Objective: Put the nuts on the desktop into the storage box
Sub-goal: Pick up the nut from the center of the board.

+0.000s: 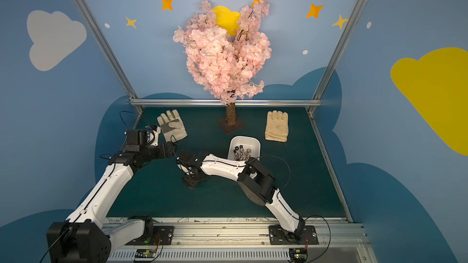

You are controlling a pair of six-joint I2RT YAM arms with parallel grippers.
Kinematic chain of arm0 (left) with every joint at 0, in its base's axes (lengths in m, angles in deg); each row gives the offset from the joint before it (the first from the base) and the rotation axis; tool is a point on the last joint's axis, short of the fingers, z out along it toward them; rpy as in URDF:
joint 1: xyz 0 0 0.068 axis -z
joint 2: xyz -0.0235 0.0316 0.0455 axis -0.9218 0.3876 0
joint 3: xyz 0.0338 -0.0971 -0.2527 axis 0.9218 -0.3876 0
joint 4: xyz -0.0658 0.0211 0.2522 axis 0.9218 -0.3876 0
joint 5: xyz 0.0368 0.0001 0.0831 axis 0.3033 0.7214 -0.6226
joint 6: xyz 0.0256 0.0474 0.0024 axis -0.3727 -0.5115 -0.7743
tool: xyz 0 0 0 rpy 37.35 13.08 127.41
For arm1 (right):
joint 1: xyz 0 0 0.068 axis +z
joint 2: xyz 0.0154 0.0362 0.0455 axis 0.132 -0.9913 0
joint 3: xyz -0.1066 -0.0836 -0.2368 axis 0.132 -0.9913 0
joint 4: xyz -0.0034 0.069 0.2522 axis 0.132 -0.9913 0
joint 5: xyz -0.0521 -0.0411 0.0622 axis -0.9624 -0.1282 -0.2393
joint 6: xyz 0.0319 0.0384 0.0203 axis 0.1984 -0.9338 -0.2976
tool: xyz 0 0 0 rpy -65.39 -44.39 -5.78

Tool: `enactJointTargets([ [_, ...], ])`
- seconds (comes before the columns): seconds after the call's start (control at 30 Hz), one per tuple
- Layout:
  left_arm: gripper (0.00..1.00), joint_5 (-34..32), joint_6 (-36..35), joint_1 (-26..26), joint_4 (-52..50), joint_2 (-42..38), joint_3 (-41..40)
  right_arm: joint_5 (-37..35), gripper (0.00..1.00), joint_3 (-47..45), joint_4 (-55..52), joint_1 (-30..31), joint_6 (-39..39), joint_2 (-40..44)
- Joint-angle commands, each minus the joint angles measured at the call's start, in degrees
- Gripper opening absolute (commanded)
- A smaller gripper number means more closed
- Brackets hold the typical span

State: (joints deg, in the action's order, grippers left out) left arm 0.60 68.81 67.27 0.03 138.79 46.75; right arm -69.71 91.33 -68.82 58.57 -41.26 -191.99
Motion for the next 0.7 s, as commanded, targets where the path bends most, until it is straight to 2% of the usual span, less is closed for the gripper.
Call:
enactJointTargets([
  [0.0,1.0,-0.5,0.4,-0.3,0.0,-1.1,-0.3,-1.5,0.67,3.2,-4.1,0.8,0.0,-2.5],
  [0.17,1.0,-1.1,0.6,-0.6,0.0,-1.2,-0.3,-4.2,0.66,7.7,-7.8,1.5,-0.2,-6.0],
  [0.37,1.0,-1.1,0.7,-0.9,0.2,-1.2,-0.5,-7.5,0.58,11.8,-10.4,1.7,-1.1,-9.0],
  [0.47,1.0,-1.0,0.7,-0.9,0.2,-1.4,-0.4,-7.6,0.47,12.6,-11.0,1.5,-1.3,-9.8],
  [0.57,1.0,-1.0,0.7,-1.0,0.2,-1.5,-0.5,-7.7,0.33,12.1,-11.0,1.1,-1.7,-9.3],
  [0.67,1.0,-1.0,0.7,-1.0,0.2,-1.6,-0.6,-7.5,0.26,9.2,-8.5,0.2,-2.4,-7.0],
])
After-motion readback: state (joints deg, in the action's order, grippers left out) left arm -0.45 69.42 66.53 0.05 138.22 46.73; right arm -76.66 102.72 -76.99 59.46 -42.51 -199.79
